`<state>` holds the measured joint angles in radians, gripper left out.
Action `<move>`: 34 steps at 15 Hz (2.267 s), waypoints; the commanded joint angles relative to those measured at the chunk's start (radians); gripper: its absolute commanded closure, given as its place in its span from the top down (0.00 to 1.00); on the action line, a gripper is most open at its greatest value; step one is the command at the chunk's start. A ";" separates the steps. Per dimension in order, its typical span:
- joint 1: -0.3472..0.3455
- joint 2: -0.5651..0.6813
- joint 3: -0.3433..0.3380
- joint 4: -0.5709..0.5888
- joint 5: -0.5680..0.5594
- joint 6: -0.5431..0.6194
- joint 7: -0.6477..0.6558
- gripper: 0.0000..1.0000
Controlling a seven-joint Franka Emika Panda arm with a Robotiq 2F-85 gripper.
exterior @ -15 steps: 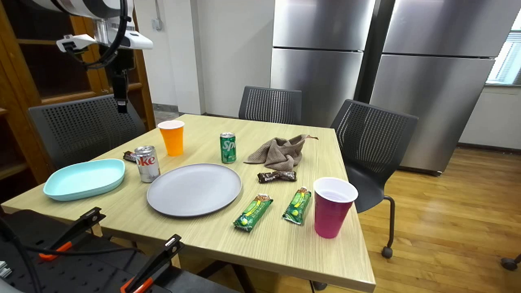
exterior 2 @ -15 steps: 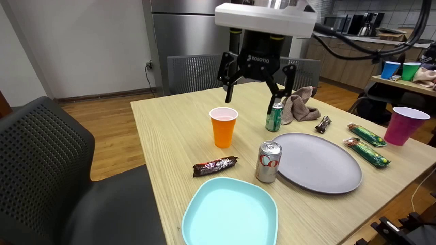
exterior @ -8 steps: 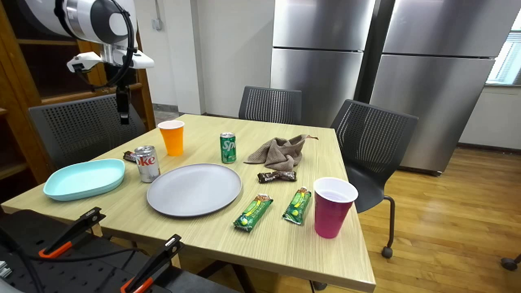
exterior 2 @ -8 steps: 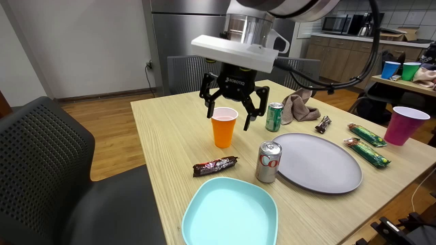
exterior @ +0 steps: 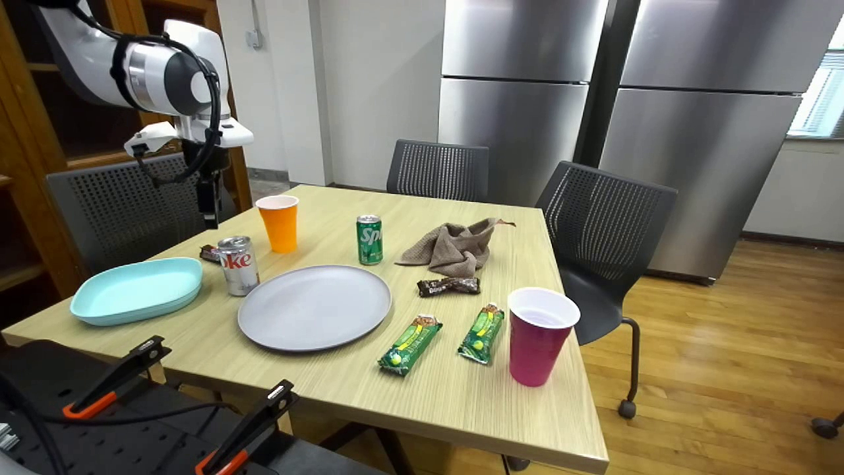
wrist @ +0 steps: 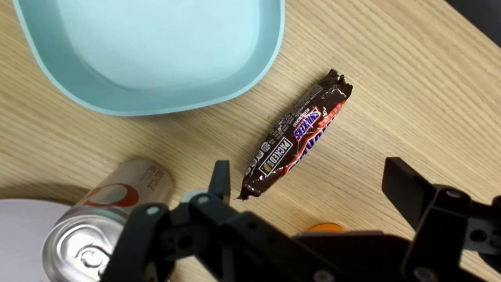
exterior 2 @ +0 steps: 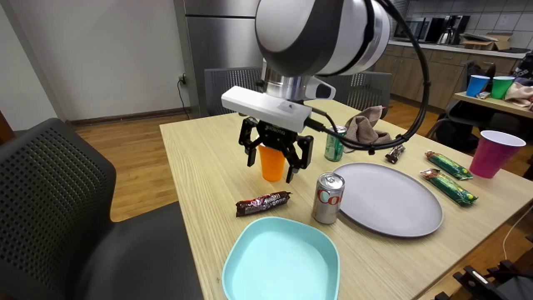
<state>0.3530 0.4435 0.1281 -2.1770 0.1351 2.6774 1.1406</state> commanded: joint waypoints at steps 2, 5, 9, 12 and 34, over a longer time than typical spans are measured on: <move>0.072 0.087 -0.063 0.067 -0.041 0.023 0.096 1.00; 0.103 0.137 -0.098 0.095 -0.057 0.034 0.129 1.00; 0.130 0.215 -0.140 0.156 -0.069 0.028 0.166 1.00; 0.139 0.253 -0.154 0.188 -0.073 0.021 0.174 1.00; 0.161 0.193 -0.147 0.134 -0.065 0.031 0.167 0.11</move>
<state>0.5080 0.6900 -0.0195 -2.0033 0.0841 2.7082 1.2776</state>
